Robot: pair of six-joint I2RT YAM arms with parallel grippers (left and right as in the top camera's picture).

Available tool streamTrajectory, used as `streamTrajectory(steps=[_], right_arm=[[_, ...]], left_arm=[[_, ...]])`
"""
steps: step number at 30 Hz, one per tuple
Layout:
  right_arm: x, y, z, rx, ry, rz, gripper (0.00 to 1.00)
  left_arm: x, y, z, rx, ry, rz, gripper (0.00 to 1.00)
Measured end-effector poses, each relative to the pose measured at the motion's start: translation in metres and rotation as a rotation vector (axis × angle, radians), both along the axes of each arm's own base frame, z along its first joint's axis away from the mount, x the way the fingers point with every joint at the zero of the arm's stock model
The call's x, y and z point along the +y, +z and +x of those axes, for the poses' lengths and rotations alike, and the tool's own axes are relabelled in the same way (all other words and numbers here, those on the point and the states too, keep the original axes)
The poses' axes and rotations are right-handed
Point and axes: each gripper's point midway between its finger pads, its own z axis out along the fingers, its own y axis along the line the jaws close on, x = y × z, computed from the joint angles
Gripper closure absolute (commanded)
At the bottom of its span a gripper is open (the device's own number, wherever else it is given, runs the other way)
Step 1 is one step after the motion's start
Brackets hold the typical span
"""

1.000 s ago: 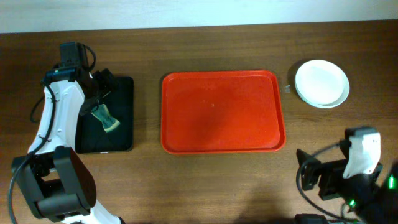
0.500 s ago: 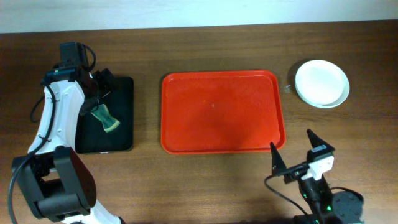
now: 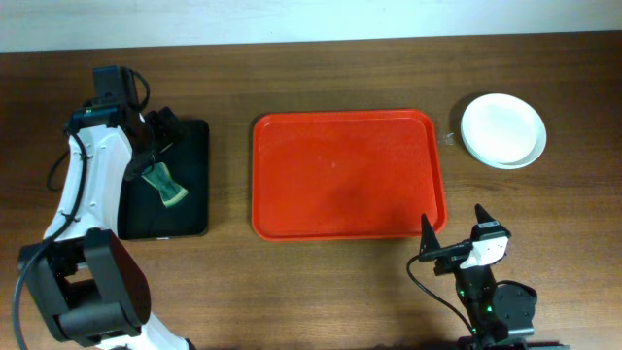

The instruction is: Clean dirty plates on tray and stack at the side

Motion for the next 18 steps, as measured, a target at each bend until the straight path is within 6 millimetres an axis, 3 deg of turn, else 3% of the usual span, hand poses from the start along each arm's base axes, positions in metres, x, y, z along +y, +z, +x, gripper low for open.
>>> streamTrajectory(steps=[18], right_arm=[[-0.0101,-0.0015,0.0010,0.007,-0.052,0.003,0.01]], left_arm=[[0.0000,0.0000,0.0001,0.000,0.000,0.000,0.01]])
